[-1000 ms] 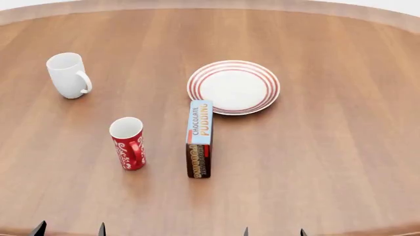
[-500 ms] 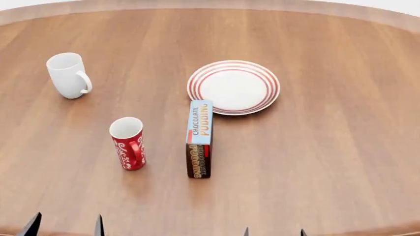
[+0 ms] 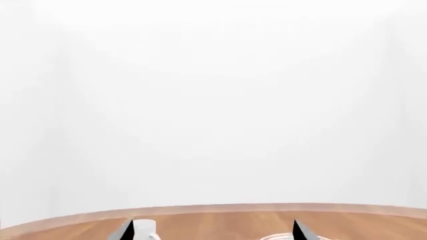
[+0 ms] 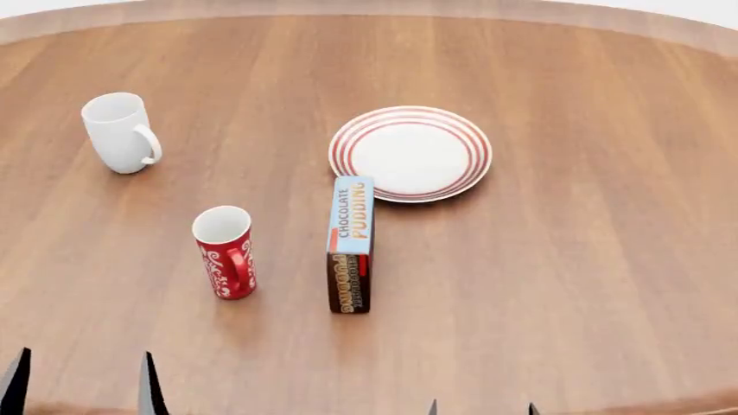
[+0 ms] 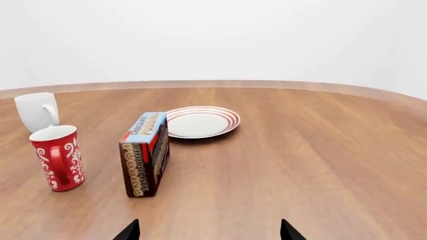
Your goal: Pick up the red mug and put it on the plate
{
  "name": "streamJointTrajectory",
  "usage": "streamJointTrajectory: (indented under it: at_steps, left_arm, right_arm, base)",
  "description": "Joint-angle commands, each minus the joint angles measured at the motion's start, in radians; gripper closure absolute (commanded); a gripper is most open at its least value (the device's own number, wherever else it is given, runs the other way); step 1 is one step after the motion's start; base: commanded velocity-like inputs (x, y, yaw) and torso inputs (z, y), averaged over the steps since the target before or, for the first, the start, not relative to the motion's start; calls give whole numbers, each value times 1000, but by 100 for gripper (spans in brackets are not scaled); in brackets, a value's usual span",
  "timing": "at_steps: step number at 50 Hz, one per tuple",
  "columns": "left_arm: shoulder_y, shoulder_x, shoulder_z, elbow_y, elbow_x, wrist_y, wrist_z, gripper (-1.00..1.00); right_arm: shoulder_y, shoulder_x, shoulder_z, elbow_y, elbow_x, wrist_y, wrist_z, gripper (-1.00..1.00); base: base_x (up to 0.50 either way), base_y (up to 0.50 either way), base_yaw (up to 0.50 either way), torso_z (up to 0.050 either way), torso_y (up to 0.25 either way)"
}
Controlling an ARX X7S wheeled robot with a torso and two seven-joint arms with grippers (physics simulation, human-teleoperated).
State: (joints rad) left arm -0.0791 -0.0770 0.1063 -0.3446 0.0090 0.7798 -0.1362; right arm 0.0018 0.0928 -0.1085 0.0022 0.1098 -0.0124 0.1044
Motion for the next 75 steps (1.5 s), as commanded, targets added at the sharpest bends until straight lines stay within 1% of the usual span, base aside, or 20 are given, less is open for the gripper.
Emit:
streamJointTrajectory:
  at_steps: [1,8,18,44,75]
  left_arm:
    - [-35,-4,7,-106,32,203,-41,-100]
    - [-49,-13,16,-136,60,264,-75,-100]
    - [-56,-55,84,-136,54,265,-155,-100]
    - [-95,-179,307,-121,9,267,-366,-100]
    - [-128,-243,431,-112,-7,267,-482,-100]
  right_arm:
    - [2,13,-15,1,13,-3,14,-100]
    - [1,19,-21,-2,21,-7,22,-100]
    - [3,26,-31,5,29,-19,31,-100]
    - [8,49,-62,1,39,-10,47,-100]
    - [10,66,-85,0,56,-14,66,-100]
  base:
    - [0,0,0,0,0]
    - [0,0,0,0,0]
    - [0,0,0,0,0]
    - [0,62,0,0,0]
    - [0,154,0,0,0]
